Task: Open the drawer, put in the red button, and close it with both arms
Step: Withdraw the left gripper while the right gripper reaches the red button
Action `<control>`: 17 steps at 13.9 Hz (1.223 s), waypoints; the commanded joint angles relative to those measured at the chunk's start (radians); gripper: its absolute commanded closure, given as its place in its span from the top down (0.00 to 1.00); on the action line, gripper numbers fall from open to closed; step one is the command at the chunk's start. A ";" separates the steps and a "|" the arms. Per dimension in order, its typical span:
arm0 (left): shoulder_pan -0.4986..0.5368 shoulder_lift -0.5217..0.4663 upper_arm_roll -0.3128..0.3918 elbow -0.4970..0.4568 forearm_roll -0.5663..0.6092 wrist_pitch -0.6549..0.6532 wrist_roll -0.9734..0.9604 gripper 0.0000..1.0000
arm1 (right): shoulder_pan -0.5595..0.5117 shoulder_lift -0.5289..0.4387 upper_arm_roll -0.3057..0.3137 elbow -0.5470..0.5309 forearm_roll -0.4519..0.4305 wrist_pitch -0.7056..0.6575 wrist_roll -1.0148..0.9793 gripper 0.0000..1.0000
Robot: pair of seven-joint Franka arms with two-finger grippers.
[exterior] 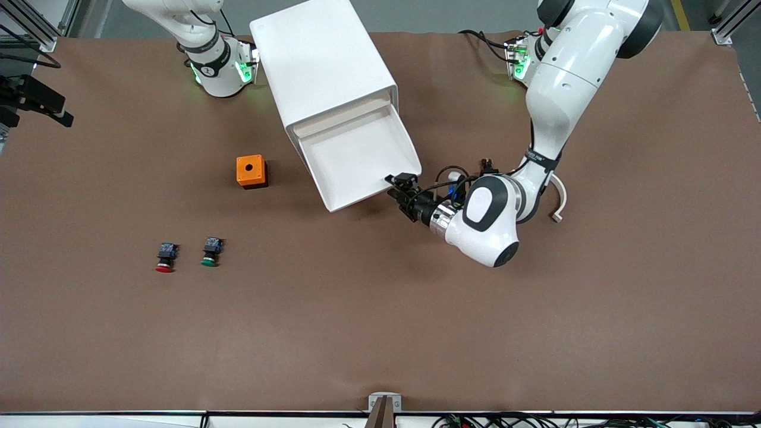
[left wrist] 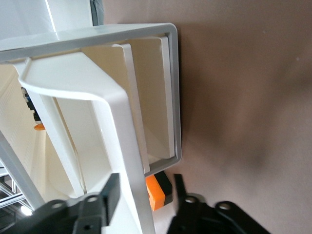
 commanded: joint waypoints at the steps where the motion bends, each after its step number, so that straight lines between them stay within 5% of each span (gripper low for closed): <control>1: 0.033 0.008 0.001 0.065 0.014 -0.005 0.010 1.00 | -0.008 -0.001 -0.009 0.016 -0.006 -0.001 -0.006 1.00; 5: 0.132 0.002 0.020 0.154 0.099 -0.005 0.066 1.00 | -0.012 0.161 -0.006 0.048 -0.023 0.059 -0.006 1.00; 11: 0.139 -0.021 0.253 0.170 0.144 -0.006 0.437 1.00 | -0.020 0.279 -0.006 0.039 -0.006 0.202 0.017 1.00; 17: 0.138 -0.070 0.287 0.170 0.525 -0.005 0.700 1.00 | 0.017 0.278 -0.001 -0.183 -0.006 0.463 0.158 1.00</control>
